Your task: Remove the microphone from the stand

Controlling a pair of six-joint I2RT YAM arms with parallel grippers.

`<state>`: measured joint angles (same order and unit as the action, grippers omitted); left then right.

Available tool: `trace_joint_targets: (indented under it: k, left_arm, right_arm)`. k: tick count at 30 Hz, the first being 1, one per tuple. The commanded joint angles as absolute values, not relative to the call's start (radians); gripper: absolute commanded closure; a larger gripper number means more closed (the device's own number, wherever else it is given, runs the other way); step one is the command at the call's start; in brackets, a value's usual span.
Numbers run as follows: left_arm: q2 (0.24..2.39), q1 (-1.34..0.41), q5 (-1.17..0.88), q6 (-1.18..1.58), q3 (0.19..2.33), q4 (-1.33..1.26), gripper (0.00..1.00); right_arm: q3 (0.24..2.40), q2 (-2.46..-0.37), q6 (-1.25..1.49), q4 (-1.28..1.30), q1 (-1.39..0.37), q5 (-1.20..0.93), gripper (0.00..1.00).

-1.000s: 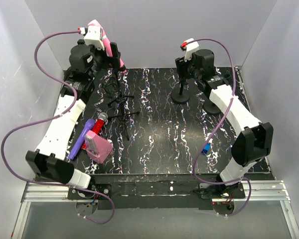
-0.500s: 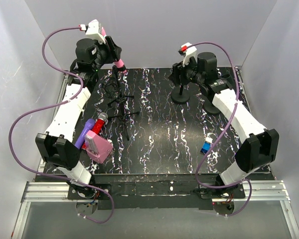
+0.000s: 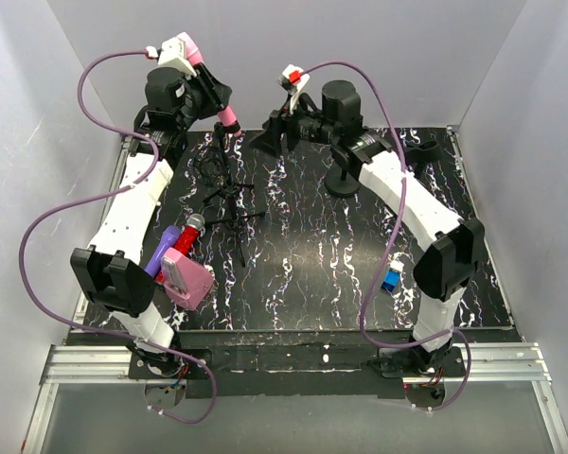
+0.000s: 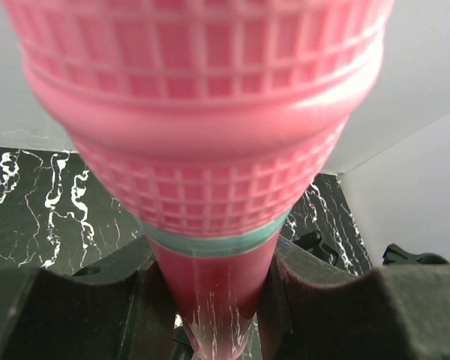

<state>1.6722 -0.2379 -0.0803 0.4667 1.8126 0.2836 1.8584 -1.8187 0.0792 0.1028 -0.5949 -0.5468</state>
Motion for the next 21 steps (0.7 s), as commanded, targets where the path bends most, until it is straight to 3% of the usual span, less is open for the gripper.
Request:
trace_joint_targets:
  k: [1, 12, 21]
  left_arm:
    - [1.686, -0.25, -0.014, 0.56, 1.87, 0.324, 1.0]
    - [1.723, -0.296, -0.028, 0.618, 1.898, 0.313, 1.0]
    - [1.729, -0.296, -0.055, 0.646, 1.905, 0.299, 1.0]
  right_arm:
    - [1.986, -1.88, 0.126, 0.031, -0.617, -0.539, 0.26]
    - [2.195, -2.046, 0.095, 0.081, -0.663, -0.439, 0.24]
    - [2.169, -2.074, -0.038, 0.046, -0.664, -0.333, 0.47]
